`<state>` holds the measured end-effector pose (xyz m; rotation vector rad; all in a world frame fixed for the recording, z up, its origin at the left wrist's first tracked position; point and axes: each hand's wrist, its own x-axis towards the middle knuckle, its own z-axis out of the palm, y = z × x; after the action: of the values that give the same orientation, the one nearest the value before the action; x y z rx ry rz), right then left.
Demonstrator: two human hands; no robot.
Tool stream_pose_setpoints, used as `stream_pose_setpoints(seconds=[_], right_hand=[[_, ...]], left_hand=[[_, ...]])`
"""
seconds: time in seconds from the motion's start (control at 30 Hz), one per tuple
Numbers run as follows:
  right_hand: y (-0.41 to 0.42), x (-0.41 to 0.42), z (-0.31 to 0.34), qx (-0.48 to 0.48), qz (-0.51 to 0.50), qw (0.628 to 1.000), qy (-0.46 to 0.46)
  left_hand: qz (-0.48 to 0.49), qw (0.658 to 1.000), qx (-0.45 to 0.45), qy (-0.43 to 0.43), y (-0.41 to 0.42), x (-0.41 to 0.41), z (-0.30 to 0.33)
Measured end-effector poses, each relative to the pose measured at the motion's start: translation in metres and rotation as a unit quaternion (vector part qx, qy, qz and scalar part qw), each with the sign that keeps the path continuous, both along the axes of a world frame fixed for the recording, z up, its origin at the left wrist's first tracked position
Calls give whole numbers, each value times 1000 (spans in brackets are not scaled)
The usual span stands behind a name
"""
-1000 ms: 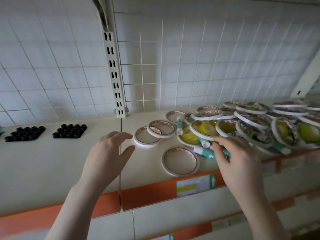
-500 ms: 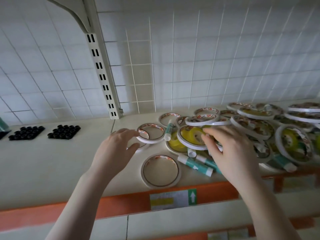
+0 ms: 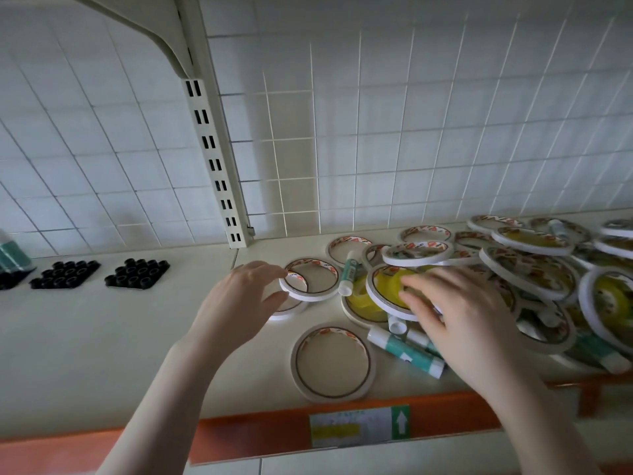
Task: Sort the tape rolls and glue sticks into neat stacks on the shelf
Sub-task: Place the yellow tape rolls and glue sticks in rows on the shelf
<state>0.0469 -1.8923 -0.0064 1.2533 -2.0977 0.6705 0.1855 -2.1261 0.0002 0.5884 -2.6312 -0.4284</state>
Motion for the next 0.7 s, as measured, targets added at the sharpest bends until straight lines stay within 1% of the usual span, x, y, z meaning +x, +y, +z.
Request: stream_pose_setpoints(seconds=[0.1, 0.2, 0.3, 0.43, 0.53, 0.63, 0.7], right_hand=[[-6, -16, 11, 7, -22, 999, 32], [-14, -29, 16, 79, -39, 995, 41], [-21, -36, 16, 157, -75, 984, 31], [-24, -35, 19, 203, -90, 975, 11], [-25, -36, 22, 205, -94, 974, 15], [-25, -38, 23, 141, -70, 987, 19], [-26, -37, 21, 109, -61, 991, 41]], left_hand=[[-3, 1000, 1, 6, -4, -1, 1], [-8, 1000, -3, -2, -6, -3, -1], [-14, 1000, 0, -21, -9, -3, -6], [-20, 999, 8, -33, -12, 1, -11], [-23, 999, 6, -34, -12, 3, -11], [-38, 999, -10, -30, -11, 1, -9], [-61, 997, -26, -25, -8, -3, -6]])
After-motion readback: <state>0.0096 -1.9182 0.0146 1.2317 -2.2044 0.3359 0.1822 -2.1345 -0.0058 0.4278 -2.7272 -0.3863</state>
